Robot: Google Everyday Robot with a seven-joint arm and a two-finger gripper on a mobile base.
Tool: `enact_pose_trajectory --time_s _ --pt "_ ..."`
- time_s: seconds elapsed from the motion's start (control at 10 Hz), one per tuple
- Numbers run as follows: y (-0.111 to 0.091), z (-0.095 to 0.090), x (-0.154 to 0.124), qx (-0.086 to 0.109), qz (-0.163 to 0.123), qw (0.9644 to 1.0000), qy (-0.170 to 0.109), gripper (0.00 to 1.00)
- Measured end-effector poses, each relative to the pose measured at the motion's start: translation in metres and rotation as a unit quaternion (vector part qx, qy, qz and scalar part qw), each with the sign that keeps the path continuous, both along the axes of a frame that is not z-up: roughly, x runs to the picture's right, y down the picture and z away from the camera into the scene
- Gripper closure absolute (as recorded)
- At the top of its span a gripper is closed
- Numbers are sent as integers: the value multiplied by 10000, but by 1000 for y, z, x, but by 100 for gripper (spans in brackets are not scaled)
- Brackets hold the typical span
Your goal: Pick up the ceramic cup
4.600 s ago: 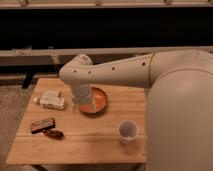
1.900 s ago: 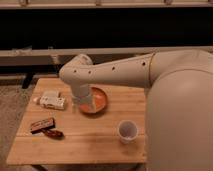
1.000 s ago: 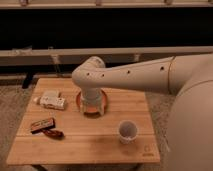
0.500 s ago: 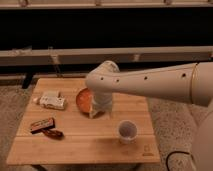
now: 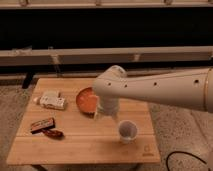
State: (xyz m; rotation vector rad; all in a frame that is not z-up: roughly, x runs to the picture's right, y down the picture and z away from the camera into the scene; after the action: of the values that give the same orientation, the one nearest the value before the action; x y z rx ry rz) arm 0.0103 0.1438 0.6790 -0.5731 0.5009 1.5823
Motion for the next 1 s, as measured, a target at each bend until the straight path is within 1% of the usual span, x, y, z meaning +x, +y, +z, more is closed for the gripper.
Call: enact_pose_trajectory --time_s 0.2,0.3,0.6,0.8,1.0 --pt "4 -1 4 7 66 10000 23 35" --pt "7 2 6 5 94 10000 18 35" --pt "19 6 31 -18 227 9996 138 35" --pt "27 17 30 -70 270 9995 157 35" --pt "39 30 35 -136 317 9991 231 36"
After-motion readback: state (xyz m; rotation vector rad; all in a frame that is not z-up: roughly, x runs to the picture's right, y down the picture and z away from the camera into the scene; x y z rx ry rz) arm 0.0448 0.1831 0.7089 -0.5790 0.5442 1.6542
